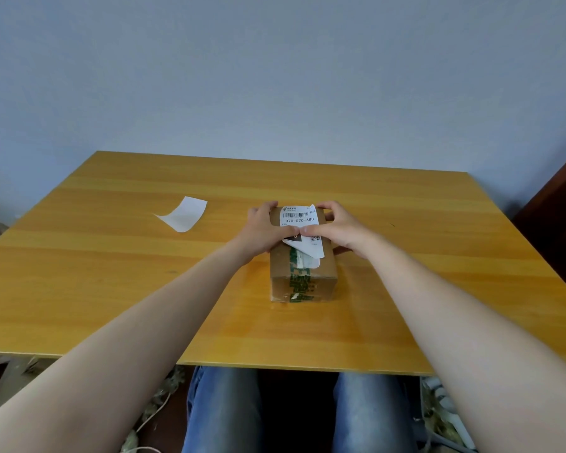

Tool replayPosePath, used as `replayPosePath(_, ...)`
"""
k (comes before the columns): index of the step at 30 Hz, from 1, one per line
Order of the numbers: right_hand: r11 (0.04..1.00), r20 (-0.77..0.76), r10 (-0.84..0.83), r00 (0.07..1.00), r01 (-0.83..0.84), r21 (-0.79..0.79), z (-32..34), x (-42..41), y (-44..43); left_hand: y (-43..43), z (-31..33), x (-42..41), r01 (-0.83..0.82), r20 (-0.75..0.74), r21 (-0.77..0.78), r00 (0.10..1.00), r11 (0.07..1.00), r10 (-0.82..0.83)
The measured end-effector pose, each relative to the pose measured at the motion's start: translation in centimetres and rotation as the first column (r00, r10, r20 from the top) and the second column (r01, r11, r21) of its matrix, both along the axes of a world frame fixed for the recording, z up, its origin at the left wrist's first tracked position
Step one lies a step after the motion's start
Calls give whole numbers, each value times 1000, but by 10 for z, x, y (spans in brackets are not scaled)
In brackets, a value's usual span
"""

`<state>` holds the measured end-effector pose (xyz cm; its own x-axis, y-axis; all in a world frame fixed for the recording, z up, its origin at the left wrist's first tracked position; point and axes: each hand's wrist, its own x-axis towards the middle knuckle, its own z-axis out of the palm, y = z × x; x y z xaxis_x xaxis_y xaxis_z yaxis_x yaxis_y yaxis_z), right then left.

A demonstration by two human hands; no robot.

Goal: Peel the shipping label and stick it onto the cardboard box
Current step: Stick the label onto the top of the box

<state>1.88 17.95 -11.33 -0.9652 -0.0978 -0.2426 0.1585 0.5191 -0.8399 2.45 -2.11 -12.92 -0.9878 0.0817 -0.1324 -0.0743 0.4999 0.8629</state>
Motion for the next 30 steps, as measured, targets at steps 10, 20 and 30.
replayPosePath(10, 999, -4, -47, 999, 47, -4, -4, -5, -2, 2, 1, -5, -56, 8, 35, 998, 998, 56)
replayPosePath(20, 989, 68, -148, 987, 150, -16, -3, -7, -6, 6, -5, -18, -111, 51, 85, 993, 990, 107)
replayPosePath(30, 985, 69, -174, 982, 174, 0, -2, -9, -11, 8, -5, -24, -134, 92, 87, 988, 987, 126)
